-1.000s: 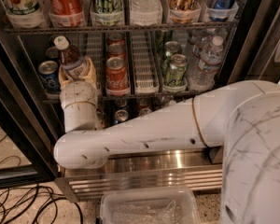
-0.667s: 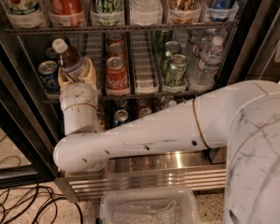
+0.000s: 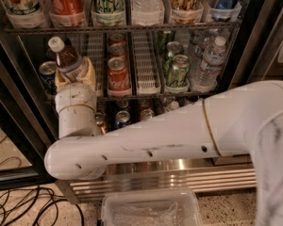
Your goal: Pick blue plastic bottle from middle shelf of fridge
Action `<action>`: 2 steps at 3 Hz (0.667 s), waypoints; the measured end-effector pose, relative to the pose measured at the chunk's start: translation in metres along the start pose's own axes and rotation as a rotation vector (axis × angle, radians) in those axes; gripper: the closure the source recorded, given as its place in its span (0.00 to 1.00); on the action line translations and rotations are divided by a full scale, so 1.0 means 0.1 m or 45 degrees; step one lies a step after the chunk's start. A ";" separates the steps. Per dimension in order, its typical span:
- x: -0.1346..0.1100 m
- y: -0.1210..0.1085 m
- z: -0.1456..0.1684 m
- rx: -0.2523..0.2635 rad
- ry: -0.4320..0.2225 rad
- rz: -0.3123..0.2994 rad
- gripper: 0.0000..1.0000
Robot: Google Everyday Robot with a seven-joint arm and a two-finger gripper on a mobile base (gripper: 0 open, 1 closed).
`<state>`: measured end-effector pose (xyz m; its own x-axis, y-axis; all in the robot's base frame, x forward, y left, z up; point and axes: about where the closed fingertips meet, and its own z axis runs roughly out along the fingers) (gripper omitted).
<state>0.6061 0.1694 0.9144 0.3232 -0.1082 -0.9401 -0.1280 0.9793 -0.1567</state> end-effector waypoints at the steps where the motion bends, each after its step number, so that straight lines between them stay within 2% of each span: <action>1: -0.33 -0.02 -0.20 0.013 0.084 0.009 1.00; 2: -0.52 -0.09 -0.35 -0.008 0.193 0.093 1.00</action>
Offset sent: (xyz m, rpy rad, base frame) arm -0.0751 -0.0040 0.0434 0.0982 0.3342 0.0972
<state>0.5574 0.1607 0.9543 0.1677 -0.0617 -0.9839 -0.1524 0.9844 -0.0877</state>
